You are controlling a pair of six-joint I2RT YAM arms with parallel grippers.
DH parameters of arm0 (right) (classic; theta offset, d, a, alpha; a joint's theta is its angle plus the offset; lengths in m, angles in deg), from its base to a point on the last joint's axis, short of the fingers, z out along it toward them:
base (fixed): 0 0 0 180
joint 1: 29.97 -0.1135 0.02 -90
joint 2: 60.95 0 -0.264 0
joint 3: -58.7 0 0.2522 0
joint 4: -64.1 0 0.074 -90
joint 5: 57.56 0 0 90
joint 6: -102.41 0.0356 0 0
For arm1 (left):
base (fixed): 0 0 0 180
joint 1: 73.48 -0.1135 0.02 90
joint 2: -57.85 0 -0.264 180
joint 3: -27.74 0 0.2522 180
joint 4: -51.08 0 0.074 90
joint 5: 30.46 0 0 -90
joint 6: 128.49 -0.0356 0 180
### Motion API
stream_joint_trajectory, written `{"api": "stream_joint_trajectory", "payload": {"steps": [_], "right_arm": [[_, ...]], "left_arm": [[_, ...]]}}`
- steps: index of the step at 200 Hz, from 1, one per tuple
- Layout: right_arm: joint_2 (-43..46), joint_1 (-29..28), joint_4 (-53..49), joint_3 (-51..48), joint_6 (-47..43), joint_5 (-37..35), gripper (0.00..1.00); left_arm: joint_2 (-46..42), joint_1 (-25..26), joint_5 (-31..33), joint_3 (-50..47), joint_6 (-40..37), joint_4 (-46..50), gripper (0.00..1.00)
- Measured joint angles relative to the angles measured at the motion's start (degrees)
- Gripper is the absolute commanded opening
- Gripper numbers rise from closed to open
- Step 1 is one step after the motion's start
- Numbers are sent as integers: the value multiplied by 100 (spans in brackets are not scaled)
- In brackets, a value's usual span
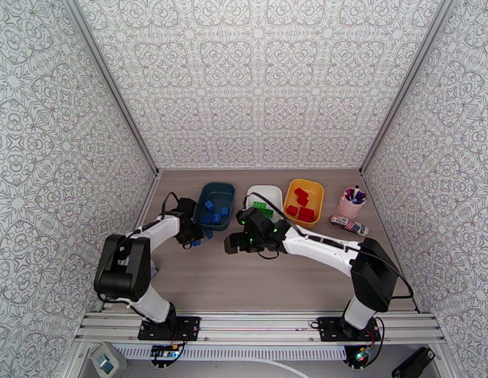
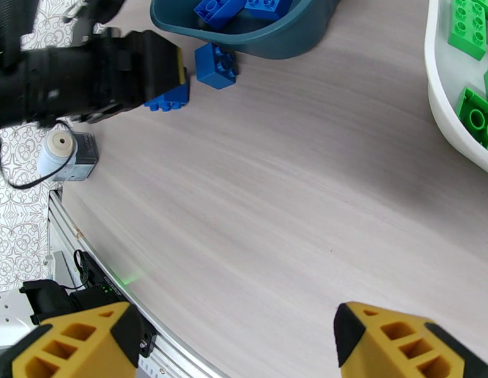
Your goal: Sort the legos into containers by color
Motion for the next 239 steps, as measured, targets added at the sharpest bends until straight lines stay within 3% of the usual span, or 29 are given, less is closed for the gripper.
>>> {"api": "stream_joint_trajectory", "payload": {"steps": [82, 130, 145, 174, 239], "right_arm": [[-4, 33, -297, 109, -105, -208, 83], [293, 201, -420, 63, -155, -358, 83], [428, 238, -448, 20, -155, -393, 83], [621, 271, -452, -74, -151, -476, 84], [848, 424, -472, -446, -151, -564, 85]], "left_arm": [[-1504, 337, -146, -599, 393, 280, 36], [-1386, 350, -289, 568, 411, 636, 38], [-1056, 354, -310, 1198, 396, 632, 46], [-326, 365, -302, 2184, 291, 627, 72], [-291, 656, -162, 2037, 284, 715, 79]]}}
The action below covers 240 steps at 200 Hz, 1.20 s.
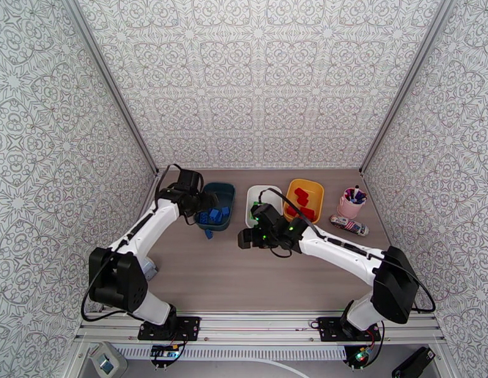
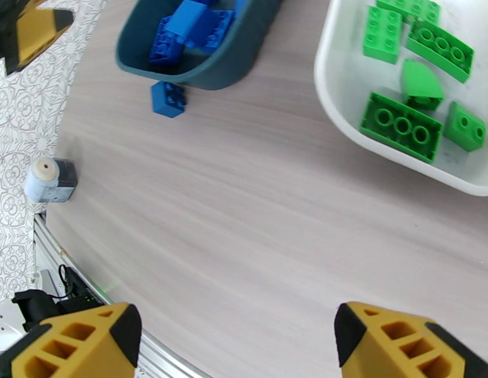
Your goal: Sort the legos into containers by color
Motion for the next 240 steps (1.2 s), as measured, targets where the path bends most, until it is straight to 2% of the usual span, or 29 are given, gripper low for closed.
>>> {"api": "stream_joint_trajectory", "payload": {"steps": [64, 127, 240], "right_arm": [[0, 90, 13, -70, -15, 4, 86], [0, 98, 120, -179, 4, 76, 87], [-7, 98, 243, -236, 94, 221, 87]], "left_arm": [[-734, 138, 269, -1014, 74, 90, 77], [-848, 522, 365, -1939, 437, -68, 71], [411, 627, 527, -2006, 605, -981, 62]]}}
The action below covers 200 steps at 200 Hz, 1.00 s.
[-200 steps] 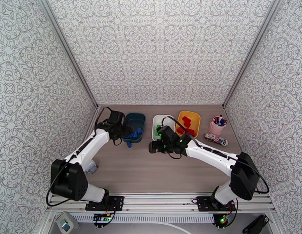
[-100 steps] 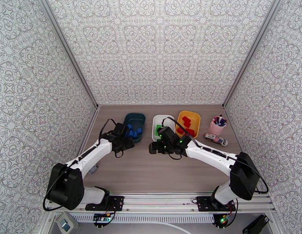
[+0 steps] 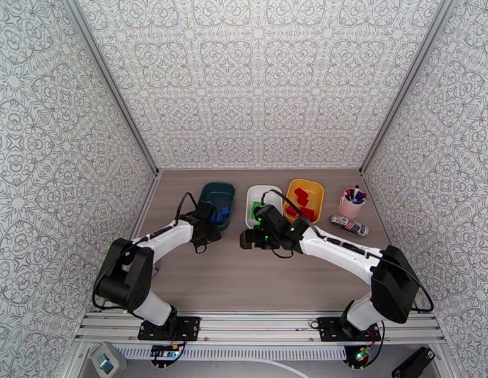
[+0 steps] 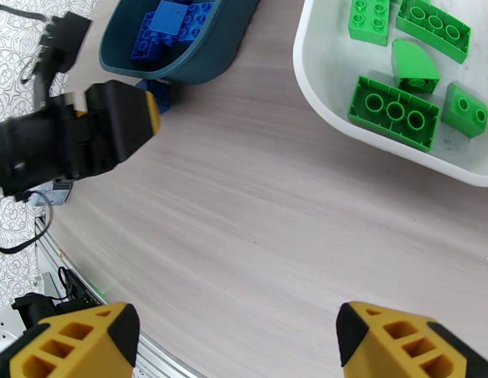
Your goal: Sort the legos into containers by color
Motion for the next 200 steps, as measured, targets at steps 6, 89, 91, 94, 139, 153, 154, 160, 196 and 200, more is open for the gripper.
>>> {"api": "stream_joint_trajectory", "payload": {"steps": [6, 89, 91, 94, 139, 153, 154, 160, 196, 200], "right_arm": [[0, 0, 0, 0, 0, 2, 87], [-142, 0, -2, 2, 0, 7, 87], [-142, 0, -2, 2, 0, 7, 87], [-142, 0, -2, 4, 0, 7, 87], [-153, 0, -2, 37, -2, 4, 87], [-170, 0, -4, 39, -2, 7, 87], [-173, 0, -4, 39, -2, 7, 87], [-179, 0, -4, 42, -2, 4, 87], [-184, 0, -31, 90, -4, 2, 87], [-184, 0, -33, 101, -4, 2, 87]], "left_arm": [[57, -15, 2, 22, -2, -15, 61], [619, -306, 0, 549, -155, -219, 55], [636, -306, 0, 562, -157, -225, 54], [651, -310, 0, 573, -162, -227, 54], [807, -310, -4, 612, -177, -245, 42], [807, -310, -4, 605, -186, -260, 34], [807, -310, -4, 603, -197, -262, 33], [800, -310, -4, 584, -203, -278, 31], [472, -280, -4, 400, -177, -245, 21], [400, -269, -2, 380, -181, -225, 21]]}}
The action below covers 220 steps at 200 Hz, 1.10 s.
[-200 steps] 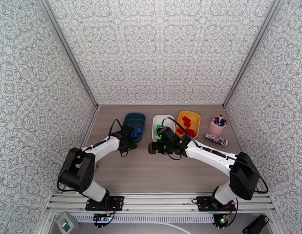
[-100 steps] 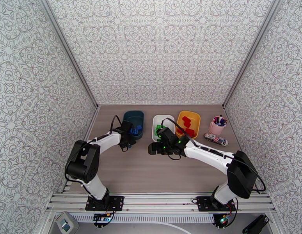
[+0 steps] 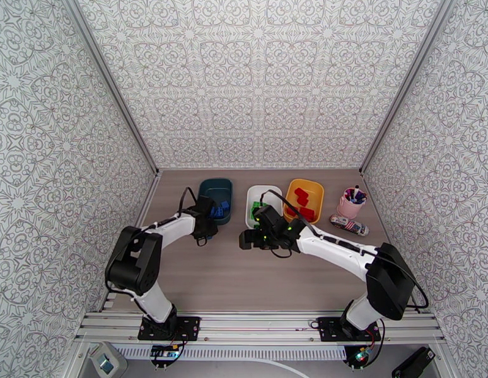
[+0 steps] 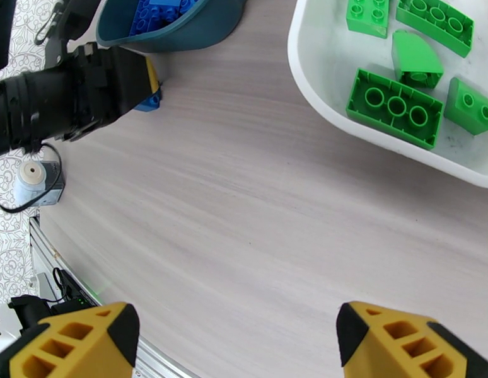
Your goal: Sort the legos into containers by color
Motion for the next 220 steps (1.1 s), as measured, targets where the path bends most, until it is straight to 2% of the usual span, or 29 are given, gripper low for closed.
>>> {"api": "stream_joint_trajectory", "payload": {"steps": [69, 98, 139, 147, 163, 181, 193, 220], "right_arm": [[7, 37, -299, 282, -131, -68, 87], [72, 138, -498, 540, -256, -162, 87], [396, 354, -765, 697, -393, -299, 88], [442, 402, -804, 719, -409, -313, 88], [516, 501, -896, 761, -444, -341, 88], [605, 586, -988, 763, -498, -393, 88], [675, 638, -1049, 763, -527, -424, 89], [933, 866, -1176, 728, -612, -501, 91]], "left_arm": [[-1456, 70, -85, 120, -33, 525, 25], [-1355, -138, -221, 903, -227, 750, 25], [-542, -433, -365, 2262, -581, 870, 26], [-348, -474, -389, 2424, -627, 866, 30], [39, -575, -485, 2627, -691, 868, 48], [400, -691, -595, 2682, -765, 872, 83], [483, -728, -627, 2673, -793, 935, 98], [122, -704, -638, 2514, -822, 898, 99]]}}
